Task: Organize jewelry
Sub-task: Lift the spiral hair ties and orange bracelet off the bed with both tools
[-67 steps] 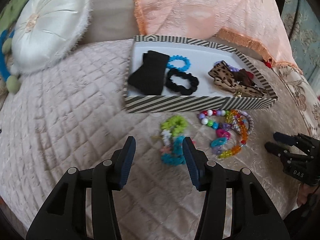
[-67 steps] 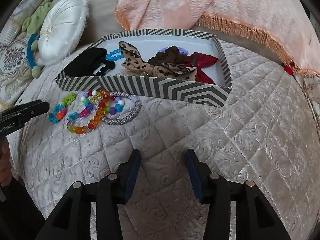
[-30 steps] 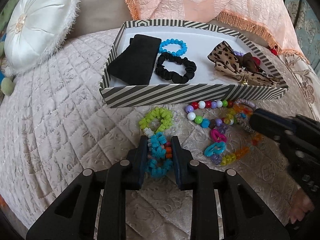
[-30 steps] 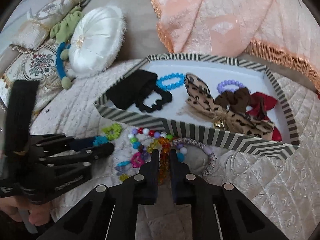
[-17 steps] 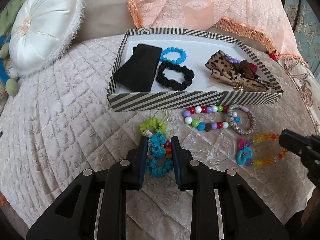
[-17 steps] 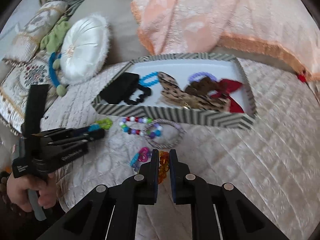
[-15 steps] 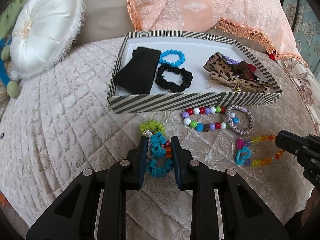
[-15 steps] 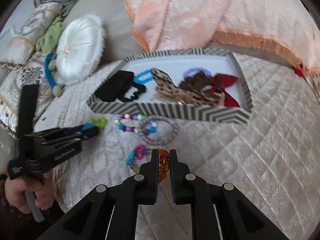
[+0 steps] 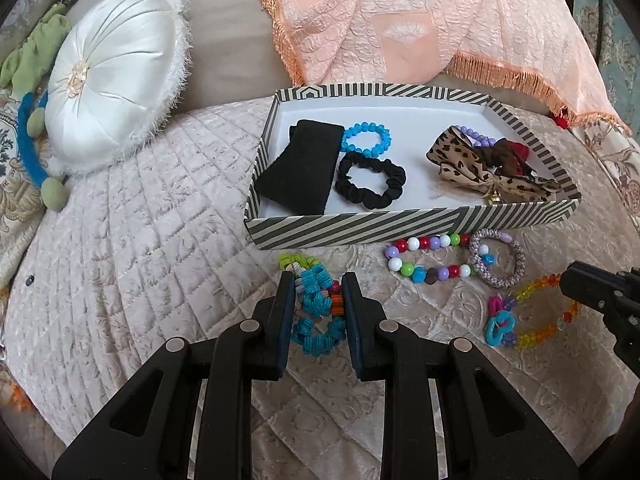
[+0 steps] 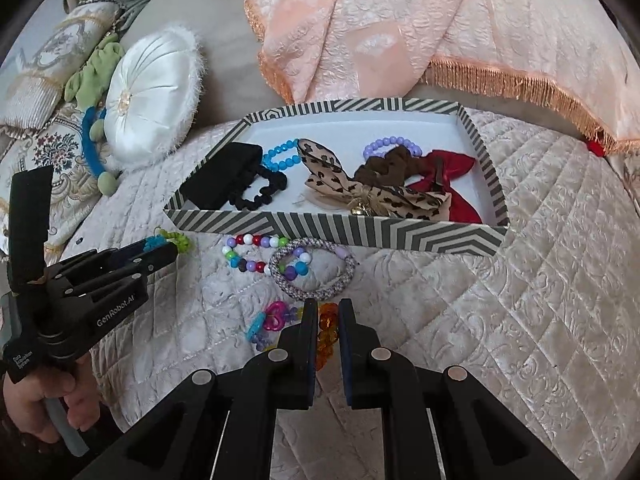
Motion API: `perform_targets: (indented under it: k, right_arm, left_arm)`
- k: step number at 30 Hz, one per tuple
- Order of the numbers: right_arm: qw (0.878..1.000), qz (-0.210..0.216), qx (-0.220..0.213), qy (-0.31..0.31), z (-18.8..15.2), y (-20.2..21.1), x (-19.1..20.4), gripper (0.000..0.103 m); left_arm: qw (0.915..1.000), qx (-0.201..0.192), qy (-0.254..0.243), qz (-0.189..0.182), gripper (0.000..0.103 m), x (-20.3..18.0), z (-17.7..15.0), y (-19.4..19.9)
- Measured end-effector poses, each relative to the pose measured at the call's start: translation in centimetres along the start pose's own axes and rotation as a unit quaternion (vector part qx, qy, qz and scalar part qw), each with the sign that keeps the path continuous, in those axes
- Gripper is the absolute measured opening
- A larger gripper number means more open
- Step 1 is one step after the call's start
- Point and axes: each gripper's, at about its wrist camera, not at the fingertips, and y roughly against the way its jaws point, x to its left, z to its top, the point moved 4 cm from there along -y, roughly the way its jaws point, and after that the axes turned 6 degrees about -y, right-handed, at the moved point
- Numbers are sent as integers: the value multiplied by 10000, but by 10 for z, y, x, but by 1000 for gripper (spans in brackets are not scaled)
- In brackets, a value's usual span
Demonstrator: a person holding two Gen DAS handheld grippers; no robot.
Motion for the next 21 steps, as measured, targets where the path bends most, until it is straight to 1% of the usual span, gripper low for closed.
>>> perform_targets:
  k: [11, 17, 21]
  right_arm:
    - [9999, -18, -110, 34, 3, 4, 1, 9]
    - [9997, 43, -218, -70, 8, 11, -4, 9]
    - [9997, 35, -210, -112, 8, 11, -6, 9]
  left_arm:
    - [10000, 38, 33, 16, 22, 2, -2, -3]
    - [9999, 78, 106, 4, 22, 4, -2, -5]
    - [9999, 89, 105, -14, 22, 4, -2, -5]
